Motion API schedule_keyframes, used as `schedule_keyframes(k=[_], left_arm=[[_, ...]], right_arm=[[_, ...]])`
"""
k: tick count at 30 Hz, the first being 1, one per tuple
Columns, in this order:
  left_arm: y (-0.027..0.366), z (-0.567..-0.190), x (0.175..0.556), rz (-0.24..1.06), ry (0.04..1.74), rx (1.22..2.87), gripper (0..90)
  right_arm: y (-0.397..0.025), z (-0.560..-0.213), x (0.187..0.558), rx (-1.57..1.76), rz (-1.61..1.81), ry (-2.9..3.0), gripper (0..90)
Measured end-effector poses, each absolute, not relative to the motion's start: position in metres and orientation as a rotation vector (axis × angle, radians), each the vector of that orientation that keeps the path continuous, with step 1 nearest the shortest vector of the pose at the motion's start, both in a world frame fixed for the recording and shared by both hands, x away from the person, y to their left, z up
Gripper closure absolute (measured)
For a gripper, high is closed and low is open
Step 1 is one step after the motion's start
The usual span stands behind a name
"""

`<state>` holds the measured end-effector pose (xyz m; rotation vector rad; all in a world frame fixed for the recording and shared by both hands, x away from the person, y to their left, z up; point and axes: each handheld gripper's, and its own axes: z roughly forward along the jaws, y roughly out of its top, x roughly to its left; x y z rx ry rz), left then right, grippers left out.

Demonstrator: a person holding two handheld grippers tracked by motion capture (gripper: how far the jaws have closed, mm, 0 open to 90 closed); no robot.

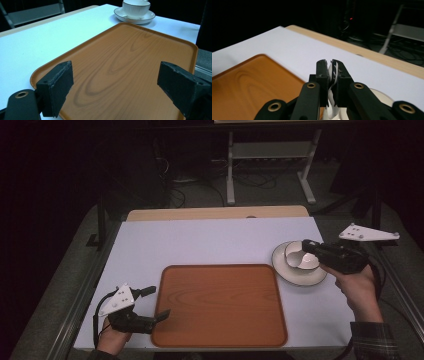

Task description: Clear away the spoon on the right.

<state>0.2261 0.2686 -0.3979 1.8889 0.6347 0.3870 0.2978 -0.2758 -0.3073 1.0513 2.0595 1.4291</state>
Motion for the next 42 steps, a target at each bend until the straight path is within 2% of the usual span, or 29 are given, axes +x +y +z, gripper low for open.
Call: schedule_keyframes(k=[20, 42], left_arm=[[0.269, -0.398, 0.226, 0.39, 0.632, 1.887, 12.8], [0.268, -0.398, 0.226, 0.387, 0.63, 1.891, 12.8]], right_arm=[[-0.213, -0.322, 0.293, 0.863, 1.412, 2.334, 83.8], [-0.154, -0.363, 0.302, 0.742, 1.2, 2.621, 83.0]])
